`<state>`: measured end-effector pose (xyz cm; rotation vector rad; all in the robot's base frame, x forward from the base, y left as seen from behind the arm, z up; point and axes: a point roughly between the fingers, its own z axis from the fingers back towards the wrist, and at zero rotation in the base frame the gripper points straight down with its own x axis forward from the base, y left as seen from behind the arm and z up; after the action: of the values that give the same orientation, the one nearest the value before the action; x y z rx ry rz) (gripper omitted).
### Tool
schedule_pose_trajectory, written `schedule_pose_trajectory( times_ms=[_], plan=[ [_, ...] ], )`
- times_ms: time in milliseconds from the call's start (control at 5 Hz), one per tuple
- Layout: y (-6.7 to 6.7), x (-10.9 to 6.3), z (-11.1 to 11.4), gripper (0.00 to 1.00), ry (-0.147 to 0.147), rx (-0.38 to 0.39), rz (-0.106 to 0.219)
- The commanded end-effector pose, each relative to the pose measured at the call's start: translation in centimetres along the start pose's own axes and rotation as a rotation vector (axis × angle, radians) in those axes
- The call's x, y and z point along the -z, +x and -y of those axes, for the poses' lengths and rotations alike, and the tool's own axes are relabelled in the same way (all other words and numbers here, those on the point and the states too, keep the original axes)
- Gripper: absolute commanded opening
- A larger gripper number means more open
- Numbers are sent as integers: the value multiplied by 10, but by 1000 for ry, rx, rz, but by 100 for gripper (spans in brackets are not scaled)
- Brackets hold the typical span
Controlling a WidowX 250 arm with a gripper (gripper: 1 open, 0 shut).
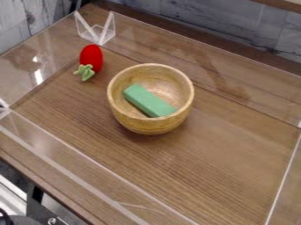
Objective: Move the red fruit to the left side of the table
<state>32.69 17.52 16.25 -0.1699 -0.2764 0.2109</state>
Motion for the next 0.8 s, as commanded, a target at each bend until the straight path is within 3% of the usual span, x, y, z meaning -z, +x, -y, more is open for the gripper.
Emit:
schedule_pose_trajectory(
  times_ms=[0, 600],
  plan=[
    [12, -9, 3, 0, 32, 15, 43],
    [24, 3, -1, 0, 43, 16, 5]
  ],
)
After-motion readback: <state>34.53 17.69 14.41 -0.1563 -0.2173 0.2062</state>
